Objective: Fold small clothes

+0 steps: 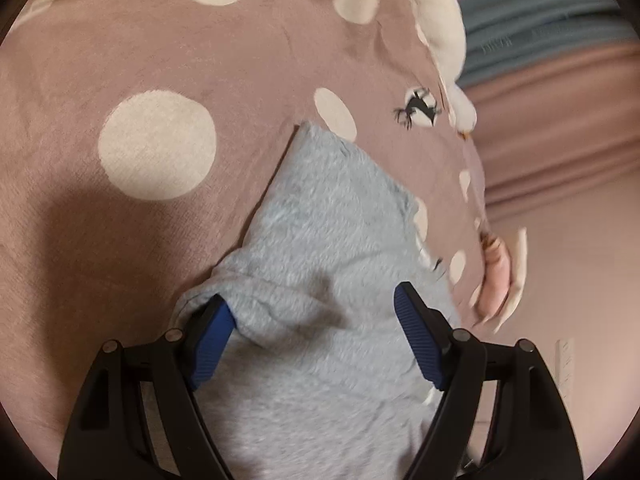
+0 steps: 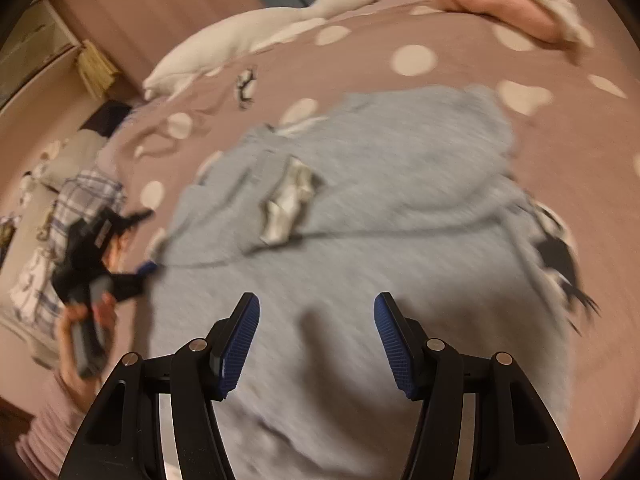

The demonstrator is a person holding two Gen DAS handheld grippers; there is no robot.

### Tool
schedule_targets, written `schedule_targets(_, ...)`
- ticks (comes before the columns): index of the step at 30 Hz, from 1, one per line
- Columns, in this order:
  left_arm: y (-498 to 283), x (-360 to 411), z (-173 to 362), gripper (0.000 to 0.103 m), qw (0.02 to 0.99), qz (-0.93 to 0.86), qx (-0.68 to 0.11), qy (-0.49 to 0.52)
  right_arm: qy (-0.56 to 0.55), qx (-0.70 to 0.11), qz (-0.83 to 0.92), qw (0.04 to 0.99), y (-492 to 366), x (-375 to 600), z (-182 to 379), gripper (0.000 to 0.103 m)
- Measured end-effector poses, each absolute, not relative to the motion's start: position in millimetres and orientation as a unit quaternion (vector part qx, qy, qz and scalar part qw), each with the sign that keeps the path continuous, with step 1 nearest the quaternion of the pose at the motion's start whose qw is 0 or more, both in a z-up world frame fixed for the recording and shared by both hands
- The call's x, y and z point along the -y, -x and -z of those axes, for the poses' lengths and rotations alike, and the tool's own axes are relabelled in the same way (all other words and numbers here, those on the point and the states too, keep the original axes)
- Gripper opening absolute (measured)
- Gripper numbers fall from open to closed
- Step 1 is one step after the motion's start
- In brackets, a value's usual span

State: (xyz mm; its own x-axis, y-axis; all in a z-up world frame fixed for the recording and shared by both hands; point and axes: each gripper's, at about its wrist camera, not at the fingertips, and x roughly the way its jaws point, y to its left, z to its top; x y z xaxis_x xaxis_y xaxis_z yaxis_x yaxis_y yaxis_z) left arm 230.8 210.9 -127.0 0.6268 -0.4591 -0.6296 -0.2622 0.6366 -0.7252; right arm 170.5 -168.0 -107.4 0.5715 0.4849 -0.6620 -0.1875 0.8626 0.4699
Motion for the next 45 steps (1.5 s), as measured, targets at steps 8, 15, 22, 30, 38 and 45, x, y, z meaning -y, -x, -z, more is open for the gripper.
schedule_targets(8,-235,-212,131,0.080,0.798,0.062,-0.437,0.411,-0.213,-0.451,-0.159,0.852,-260,142,123,0.060)
schedule_targets(15,-236,-214,133,0.084,0.797,0.063,-0.439,0.410,-0.226,-0.441,-0.188,0.848,-264,134,117,0.016)
schedule_targets(22,-236,-210,132,0.087,0.793,0.066,-0.453,0.401,-0.202,-0.473,-0.141,0.846,-272,157,135,0.009)
schedule_targets(30,-198,-208,95,0.087,0.818,0.095,-0.458,0.335,-0.134,-0.425,-0.150,0.882,-247,149,113,0.010)
schedule_targets(38,-278,-178,88,0.087,0.825,0.124,-0.452,0.318,-0.148,-0.397,-0.202,0.883,-246,139,104,0.010)
schedule_targets(45,-306,-186,125,0.076,0.822,0.040,-0.471,0.317,-0.141,-0.443,-0.187,0.866,-255,136,126,0.010)
